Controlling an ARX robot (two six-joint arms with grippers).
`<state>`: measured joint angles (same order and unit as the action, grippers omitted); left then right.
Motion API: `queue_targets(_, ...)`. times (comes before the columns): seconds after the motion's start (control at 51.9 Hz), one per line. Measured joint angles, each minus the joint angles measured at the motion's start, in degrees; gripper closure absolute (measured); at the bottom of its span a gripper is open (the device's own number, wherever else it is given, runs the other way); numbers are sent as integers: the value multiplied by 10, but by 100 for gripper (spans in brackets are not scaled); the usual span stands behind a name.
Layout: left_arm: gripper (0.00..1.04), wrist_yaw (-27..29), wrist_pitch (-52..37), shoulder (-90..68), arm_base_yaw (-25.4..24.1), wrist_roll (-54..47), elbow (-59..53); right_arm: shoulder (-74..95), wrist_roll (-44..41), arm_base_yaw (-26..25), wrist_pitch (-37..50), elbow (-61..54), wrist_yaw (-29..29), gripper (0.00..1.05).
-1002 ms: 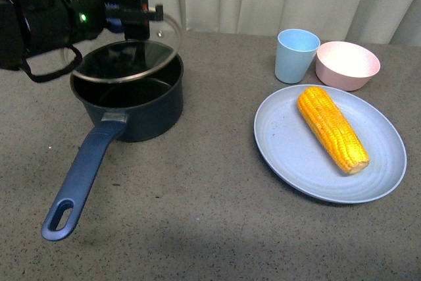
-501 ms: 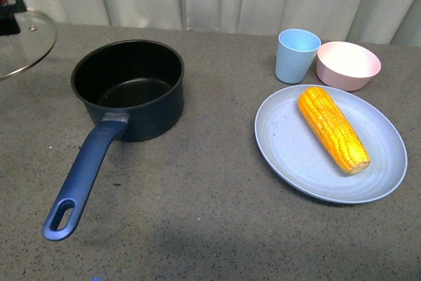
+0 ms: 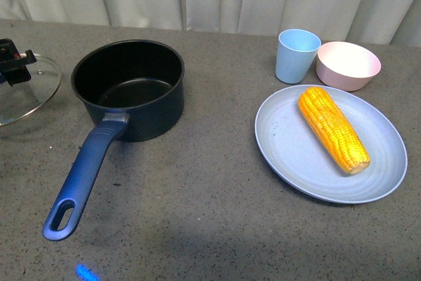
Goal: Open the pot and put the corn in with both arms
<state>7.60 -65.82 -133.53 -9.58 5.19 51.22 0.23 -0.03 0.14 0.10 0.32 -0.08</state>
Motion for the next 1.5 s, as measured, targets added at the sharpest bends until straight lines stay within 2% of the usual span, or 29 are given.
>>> queue_targets(0.52,43,16,2,-49,27,-20,7,0,0,0,0,0,0,9)
queue_targets(0.675,10,30,0,-44,28,-21,5,0,0,0,0,0,0,9)
queue_targets(0.713,5,34,1,-37,27,-21,1,0,0,0,0,0,0,9)
queue_targets(0.906,7,37,14,64,26,-20,-58,0,0,0,0,0,0,9)
queue_targets(1.253,7,-33,33,307,10,-45,-276,0,0,0,0,0,0,9)
queue_targets(1.388,7,-53,80,427,9,-45,-348,0,0,0,0,0,0,9)
queue_targets(1.504,7,-48,133,522,10,-45,-381,0,0,0,0,0,0,9)
